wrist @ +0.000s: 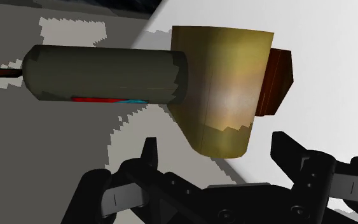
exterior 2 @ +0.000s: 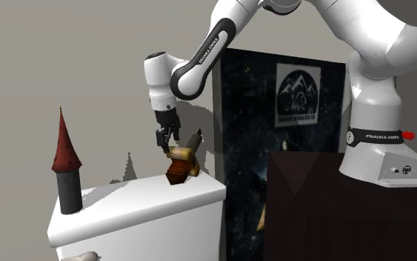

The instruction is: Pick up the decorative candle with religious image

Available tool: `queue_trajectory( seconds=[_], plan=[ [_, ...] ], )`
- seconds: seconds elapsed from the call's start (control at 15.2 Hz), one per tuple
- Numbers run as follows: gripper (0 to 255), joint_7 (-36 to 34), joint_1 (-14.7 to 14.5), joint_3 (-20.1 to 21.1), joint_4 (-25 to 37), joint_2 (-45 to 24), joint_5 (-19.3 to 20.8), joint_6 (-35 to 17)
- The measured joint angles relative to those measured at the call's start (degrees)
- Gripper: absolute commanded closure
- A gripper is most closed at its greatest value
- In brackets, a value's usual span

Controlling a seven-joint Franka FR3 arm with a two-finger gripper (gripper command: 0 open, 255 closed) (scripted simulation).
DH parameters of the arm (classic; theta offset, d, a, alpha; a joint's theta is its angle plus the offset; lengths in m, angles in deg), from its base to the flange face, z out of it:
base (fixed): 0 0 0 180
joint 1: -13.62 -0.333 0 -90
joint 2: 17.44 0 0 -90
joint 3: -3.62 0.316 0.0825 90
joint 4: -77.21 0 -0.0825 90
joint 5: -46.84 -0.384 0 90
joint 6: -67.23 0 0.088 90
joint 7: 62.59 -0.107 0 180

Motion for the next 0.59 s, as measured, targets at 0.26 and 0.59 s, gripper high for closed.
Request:
queue_trajectory(
  seconds=[0.26, 0.59],
  plan=[
    [0, -0.84, -0.1, -0.39, 0.56, -2.37, 0.55, -1.72],
    [255, -1.1, -0.2, -0.46, 0.77, -2.84, 0.68, -2.12]
  ],
)
